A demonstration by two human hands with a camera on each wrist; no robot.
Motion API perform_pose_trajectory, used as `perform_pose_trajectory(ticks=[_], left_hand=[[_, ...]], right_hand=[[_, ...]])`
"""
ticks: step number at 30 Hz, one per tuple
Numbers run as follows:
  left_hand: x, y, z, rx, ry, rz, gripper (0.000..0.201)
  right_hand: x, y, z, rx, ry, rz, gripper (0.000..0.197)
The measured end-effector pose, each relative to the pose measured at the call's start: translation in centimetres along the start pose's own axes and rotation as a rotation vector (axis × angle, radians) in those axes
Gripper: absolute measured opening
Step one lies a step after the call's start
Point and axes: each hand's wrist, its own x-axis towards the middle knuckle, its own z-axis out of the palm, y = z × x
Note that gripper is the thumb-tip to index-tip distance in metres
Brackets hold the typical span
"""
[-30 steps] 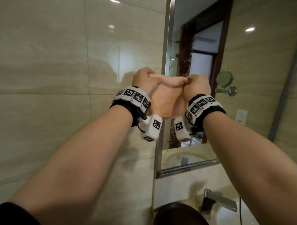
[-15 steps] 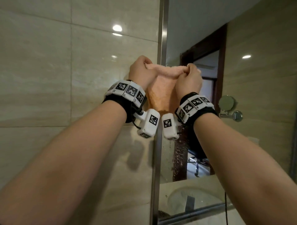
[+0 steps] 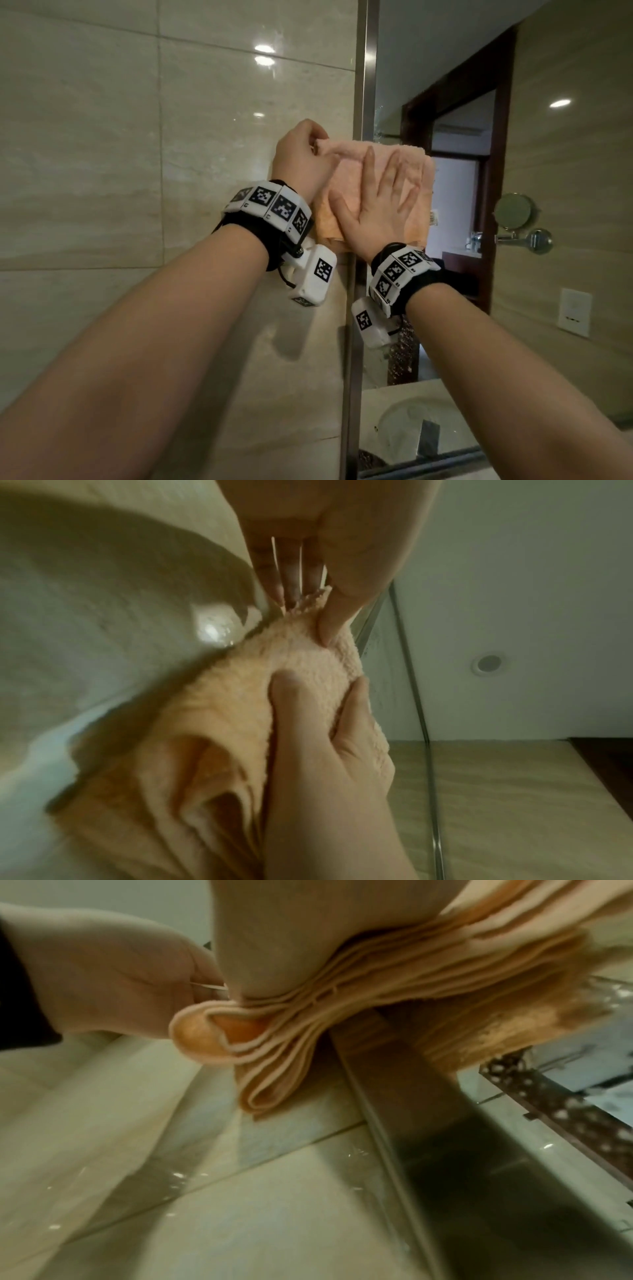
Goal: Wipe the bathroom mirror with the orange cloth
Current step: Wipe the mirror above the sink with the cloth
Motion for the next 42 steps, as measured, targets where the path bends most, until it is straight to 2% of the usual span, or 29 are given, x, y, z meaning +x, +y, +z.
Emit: perform_pose_trajectory(ticks=[5,8,11,13,16,25,36,42], left_hand=[[0.6,0.2,-2.0,-0.216,0.034,-0.015,0.021],[1.7,-0.2,-2.9,-0.044,0.017,0.052,0.034],[3.2,-0.4,-3.4,0.349,-0.011,0.194,0.046],[4.4,-0.2,-4.0,0.507,0.004,0.206,0.054],[5.9,0.3,-4.7,0.627,0.023,0.167,0.059],[8.9,2.2,-4.3,0.756,-0.055,0.158,0.064],[13.9,4.1,-4.3,0.866,-0.022,0.198,0.061],[16.1,5.0,-2.6,0.912,0.009,0.250,0.061]], right_hand=[[0.2,-0.7,0.7,-0.034,0.039,0.006,0.068],[0.7,-0.9,0.6,-0.041,0.037,-0.005,0.065],[1.5,-0.9,0.3,-0.062,0.026,-0.023,0.064],[2.5,-1.1,0.0,-0.060,0.023,-0.031,0.063],[4.8,-1.6,-1.0,-0.051,0.019,-0.043,0.063],[10.6,-2.9,-3.4,-0.080,0.014,-0.051,0.062],[19.4,-4.8,-6.6,-0.086,0.070,-0.053,0.061],[23.5,-4.5,-8.6,-0.083,0.033,-0.104,0.063]])
